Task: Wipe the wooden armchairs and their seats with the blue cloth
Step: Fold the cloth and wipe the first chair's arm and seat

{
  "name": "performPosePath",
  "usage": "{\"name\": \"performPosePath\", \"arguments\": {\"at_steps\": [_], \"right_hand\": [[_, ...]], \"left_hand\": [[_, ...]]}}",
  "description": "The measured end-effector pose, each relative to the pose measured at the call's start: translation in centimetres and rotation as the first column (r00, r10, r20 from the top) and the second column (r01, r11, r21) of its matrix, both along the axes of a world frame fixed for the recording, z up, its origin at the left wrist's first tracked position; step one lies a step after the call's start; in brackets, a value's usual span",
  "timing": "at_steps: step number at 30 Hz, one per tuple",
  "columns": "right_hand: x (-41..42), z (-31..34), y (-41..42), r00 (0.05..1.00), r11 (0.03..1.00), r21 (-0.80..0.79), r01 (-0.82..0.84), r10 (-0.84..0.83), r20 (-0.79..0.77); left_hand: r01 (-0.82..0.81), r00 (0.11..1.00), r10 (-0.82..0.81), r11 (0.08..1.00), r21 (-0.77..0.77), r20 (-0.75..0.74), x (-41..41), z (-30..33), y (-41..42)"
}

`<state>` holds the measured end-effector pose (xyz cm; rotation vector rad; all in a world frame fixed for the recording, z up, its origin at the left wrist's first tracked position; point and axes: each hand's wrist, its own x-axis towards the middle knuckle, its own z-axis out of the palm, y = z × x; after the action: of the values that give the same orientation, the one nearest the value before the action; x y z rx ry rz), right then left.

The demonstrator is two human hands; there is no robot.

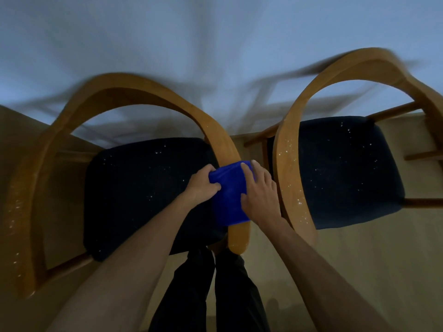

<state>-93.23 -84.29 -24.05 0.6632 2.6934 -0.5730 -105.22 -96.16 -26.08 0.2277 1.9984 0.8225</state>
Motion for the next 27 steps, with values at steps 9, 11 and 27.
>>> {"name": "performPosePath", "arguments": {"at_steps": [9, 11, 27], "right_hand": [[-4.2, 5.2, -0.2, 0.984, 0.973, -0.202, -0.116, 0.085, -0.155], [-4.7, 6.4, -0.1, 0.965, 0.979, -0.119, -0.167, 0.138, -0.223], [-4.7, 11.4, 2.7, 0.965, 0.995, 0.084, -0.059, 0.078, -0.25]], "left_hand": [[0.104, 0.982, -0.082, 0.987, 0.123, -0.171, -1.0, 5.8, 0.6], [0.098, 0.974, -0.068, 0.986, 0.133, -0.215, -1.7, 7.2, -0.1], [0.4, 0.64, -0.414, 0.899, -0.179, -0.647, -3.8, 12.3, -1.6]]}}
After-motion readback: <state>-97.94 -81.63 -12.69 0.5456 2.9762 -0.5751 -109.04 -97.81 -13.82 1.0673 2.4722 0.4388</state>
